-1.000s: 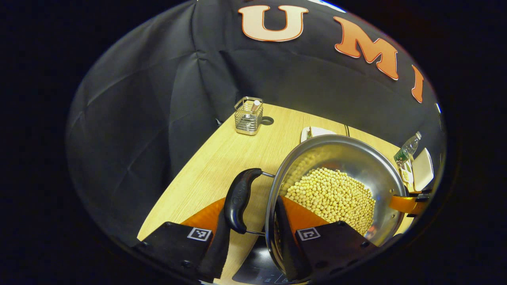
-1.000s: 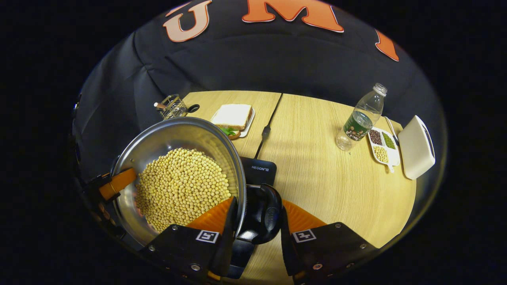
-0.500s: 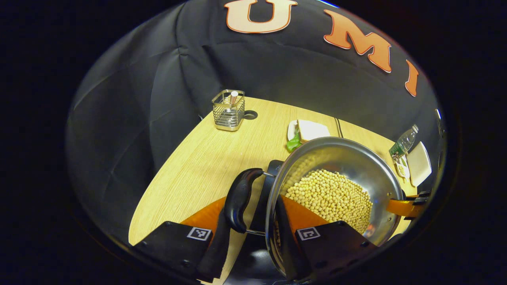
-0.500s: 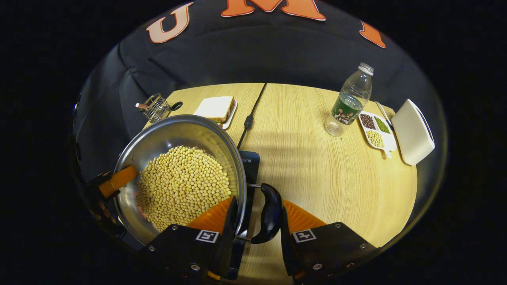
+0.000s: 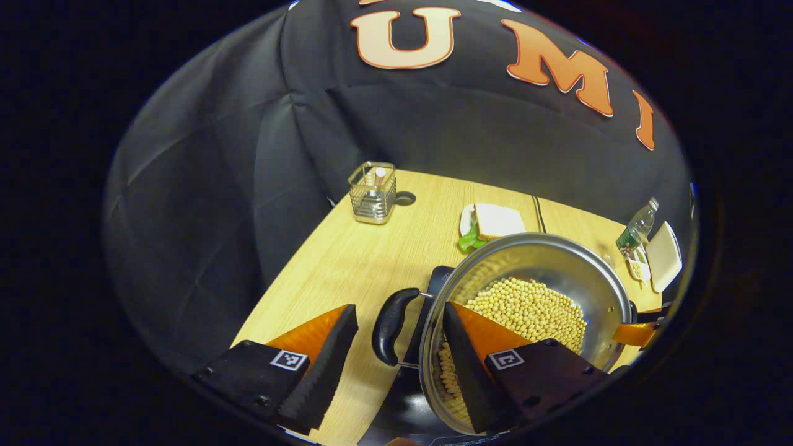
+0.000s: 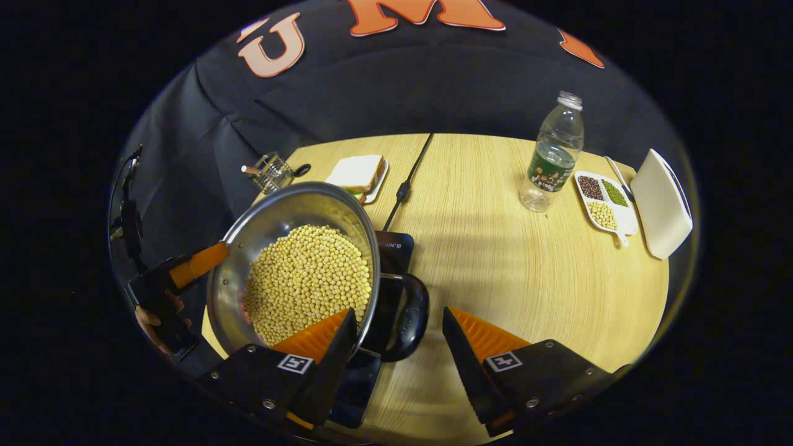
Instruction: First push the handle of the pot to place it horizontally, then grasp the pot with both hands and set it on the induction cooktop.
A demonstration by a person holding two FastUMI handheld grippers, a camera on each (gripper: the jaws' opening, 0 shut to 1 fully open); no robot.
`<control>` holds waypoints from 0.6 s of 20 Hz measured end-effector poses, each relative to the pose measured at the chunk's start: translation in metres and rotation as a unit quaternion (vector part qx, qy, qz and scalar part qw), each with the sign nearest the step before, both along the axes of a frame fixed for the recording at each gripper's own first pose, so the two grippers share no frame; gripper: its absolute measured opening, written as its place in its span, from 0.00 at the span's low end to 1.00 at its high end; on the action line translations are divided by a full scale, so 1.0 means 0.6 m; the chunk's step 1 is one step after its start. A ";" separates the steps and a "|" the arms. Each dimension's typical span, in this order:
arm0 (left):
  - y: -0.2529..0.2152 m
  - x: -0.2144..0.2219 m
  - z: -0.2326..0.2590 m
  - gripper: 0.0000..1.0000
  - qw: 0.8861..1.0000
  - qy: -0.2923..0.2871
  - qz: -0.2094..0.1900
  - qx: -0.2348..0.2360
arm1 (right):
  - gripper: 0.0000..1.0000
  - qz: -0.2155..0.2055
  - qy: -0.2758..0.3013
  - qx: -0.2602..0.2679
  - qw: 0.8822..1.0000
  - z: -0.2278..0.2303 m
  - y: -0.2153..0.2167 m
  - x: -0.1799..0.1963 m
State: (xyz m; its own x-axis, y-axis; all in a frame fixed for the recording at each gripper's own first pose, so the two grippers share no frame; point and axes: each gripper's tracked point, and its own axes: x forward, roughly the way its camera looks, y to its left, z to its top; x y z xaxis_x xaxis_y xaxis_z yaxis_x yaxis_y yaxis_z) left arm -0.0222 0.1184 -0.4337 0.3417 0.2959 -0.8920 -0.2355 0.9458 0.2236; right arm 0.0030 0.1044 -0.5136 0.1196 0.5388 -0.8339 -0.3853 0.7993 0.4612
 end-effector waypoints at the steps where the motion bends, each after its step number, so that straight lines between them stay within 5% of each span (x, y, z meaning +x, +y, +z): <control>1: -0.006 0.007 0.025 0.90 1.000 -0.012 -0.001 0.006 | 0.90 -0.003 -0.013 0.020 1.000 0.010 -0.017 0.011; 3: -0.025 0.020 0.067 0.91 0.999 -0.035 -0.010 0.022 | 0.97 -0.007 -0.049 0.013 0.999 0.019 -0.079 0.033; 8: -0.104 0.057 0.171 0.90 0.993 -0.100 -0.032 0.054 | 0.95 -0.053 -0.126 0.003 0.991 0.056 -0.247 0.108; 12: -0.194 0.113 0.272 0.91 0.983 -0.169 -0.054 0.048 | 0.95 -0.097 -0.219 0.000 0.971 0.113 -0.363 0.188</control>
